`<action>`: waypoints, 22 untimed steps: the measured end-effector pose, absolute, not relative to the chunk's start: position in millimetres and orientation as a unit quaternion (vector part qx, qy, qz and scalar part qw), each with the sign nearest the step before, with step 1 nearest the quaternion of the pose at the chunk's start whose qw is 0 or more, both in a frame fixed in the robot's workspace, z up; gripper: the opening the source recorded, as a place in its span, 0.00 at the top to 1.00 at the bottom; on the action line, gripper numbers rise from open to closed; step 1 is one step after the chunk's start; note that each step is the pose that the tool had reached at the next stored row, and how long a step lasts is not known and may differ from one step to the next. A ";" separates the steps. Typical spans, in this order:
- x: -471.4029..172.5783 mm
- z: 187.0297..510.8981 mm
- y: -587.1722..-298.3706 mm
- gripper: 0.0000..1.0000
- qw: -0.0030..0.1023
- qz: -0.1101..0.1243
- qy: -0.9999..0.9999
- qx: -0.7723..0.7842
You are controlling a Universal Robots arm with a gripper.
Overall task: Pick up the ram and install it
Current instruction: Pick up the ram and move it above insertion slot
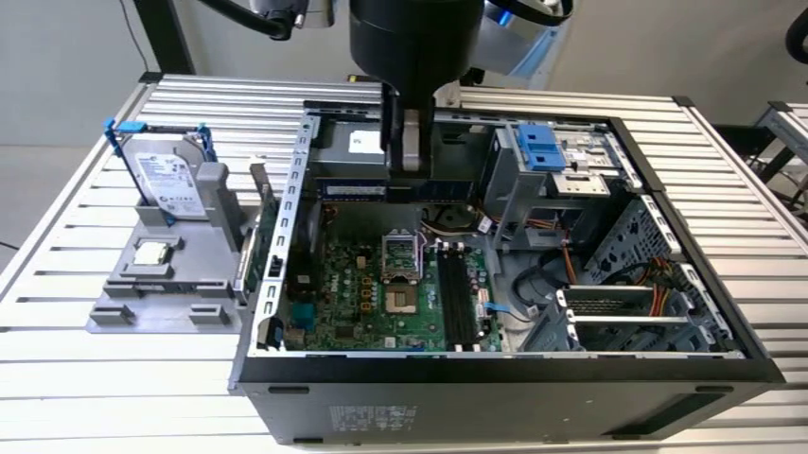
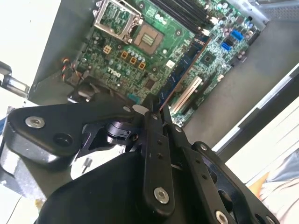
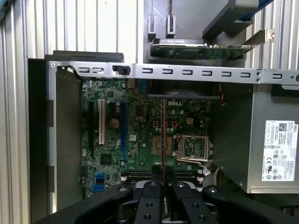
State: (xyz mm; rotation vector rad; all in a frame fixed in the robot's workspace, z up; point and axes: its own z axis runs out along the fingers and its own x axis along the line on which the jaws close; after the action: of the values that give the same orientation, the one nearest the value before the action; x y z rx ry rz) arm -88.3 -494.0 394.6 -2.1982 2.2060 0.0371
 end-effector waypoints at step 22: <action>-37.0 394.6 -494.0 1.00 0.014 0.012 0.708 -0.706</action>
State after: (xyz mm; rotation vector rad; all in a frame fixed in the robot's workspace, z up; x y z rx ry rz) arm -37.0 -494.0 394.6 -2.1983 2.2060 0.0371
